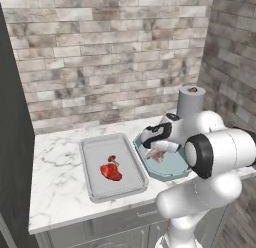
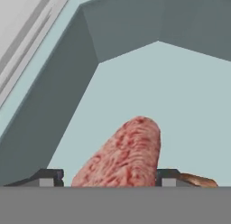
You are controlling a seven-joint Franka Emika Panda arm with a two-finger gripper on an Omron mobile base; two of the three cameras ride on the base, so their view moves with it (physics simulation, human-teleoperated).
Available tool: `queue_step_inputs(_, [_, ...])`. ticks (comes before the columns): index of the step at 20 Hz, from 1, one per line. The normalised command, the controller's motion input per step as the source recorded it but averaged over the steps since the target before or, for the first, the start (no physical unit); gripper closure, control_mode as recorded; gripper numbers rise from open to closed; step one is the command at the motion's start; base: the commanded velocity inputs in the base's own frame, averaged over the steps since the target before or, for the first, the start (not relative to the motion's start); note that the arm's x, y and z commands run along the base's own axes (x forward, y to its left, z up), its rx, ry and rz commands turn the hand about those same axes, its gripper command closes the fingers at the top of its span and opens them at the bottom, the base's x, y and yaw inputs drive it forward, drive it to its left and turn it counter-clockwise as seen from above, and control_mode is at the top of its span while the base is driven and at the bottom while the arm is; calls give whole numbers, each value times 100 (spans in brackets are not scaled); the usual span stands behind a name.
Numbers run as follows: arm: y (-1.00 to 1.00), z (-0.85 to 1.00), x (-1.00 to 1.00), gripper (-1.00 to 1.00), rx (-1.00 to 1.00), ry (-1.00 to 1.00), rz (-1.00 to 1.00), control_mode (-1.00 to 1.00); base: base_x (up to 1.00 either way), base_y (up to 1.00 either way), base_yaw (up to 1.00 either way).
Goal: Place one mushroom and one steak in each tupperware on the nearby counter, to pack two identical lunches.
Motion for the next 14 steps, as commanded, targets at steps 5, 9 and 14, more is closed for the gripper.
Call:
queue_step_inputs(5, [-1,1,8,-100,0,7,0,-100,0,0,0])
queue_step_inputs(9, [-29,51,-44,-100,0,2,0,-100,0,0,0])
queue_step_inputs(14, [-29,73,-58,-100,0,0,0,-100,0,0,0])
